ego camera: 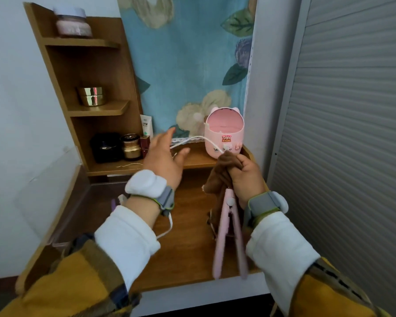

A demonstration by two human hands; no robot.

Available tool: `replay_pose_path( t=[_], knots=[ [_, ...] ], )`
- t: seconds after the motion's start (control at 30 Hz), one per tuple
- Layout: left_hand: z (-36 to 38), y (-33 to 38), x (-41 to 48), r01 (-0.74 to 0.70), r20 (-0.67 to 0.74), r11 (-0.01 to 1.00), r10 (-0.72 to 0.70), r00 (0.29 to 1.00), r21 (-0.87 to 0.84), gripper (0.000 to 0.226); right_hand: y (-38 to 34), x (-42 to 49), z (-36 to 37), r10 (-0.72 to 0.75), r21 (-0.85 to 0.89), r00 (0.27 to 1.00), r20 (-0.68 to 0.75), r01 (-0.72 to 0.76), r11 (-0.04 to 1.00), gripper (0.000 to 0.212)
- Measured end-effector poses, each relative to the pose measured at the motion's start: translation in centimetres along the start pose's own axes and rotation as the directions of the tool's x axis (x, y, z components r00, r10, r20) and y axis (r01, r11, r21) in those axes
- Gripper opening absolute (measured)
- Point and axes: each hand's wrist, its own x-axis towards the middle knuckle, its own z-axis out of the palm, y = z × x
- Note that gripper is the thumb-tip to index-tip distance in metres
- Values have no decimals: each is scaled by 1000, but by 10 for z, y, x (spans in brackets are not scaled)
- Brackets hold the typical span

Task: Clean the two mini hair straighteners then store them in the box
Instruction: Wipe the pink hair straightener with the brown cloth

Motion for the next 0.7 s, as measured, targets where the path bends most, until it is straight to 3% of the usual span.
replay_pose_path(
  t=[0.1, 0.17, 0.23, 0.3, 0.37, 0.43, 0.47, 0.57, 0.63, 0.7],
  knots=[
    [10, 10, -18, -41, 74, 993, 49, 996, -109, 31, -9, 12, 10, -49, -5, 994, -97, 49, 999, 30],
    [15, 13, -29, -2, 325, 995, 35, 945, -102, 31, -15, 17, 14, -108, -17, 981, -160, 107, 994, 26],
    [20, 11, -36, 30, 547, 994, 32, 837, -104, 38, -23, 21, 18, -124, -27, 963, -240, 121, 992, 27],
    [23, 8, -39, 41, 609, 982, 79, 789, -182, 39, -27, 24, 22, -52, 54, 939, -339, 75, 996, 30],
    [24, 8, -39, 61, 564, 957, 115, 818, -284, 33, -28, 24, 23, 62, 113, 935, -348, -24, 993, 27],
    [26, 9, -36, 41, 450, 950, 108, 886, -309, 32, -29, 17, 24, 125, 29, 973, -194, -121, 992, 23],
    [27, 8, -33, 7, 380, 952, 115, 918, -305, 35, -29, 10, 26, 96, -53, 993, -73, -100, 994, 24],
    [32, -1, -24, -11, 266, 944, 104, 958, -329, 33, -25, -7, 31, -73, -222, 986, 148, 105, 969, 28],
    [40, -5, -22, 122, 265, 904, -10, 964, -409, 25, -24, -10, 32, -155, -267, 957, 247, 221, 938, 32],
    [41, -3, -20, 318, 291, 770, -179, 940, -553, 22, -22, -9, 31, -148, -353, 930, 336, 270, 896, 37]
  ],
)
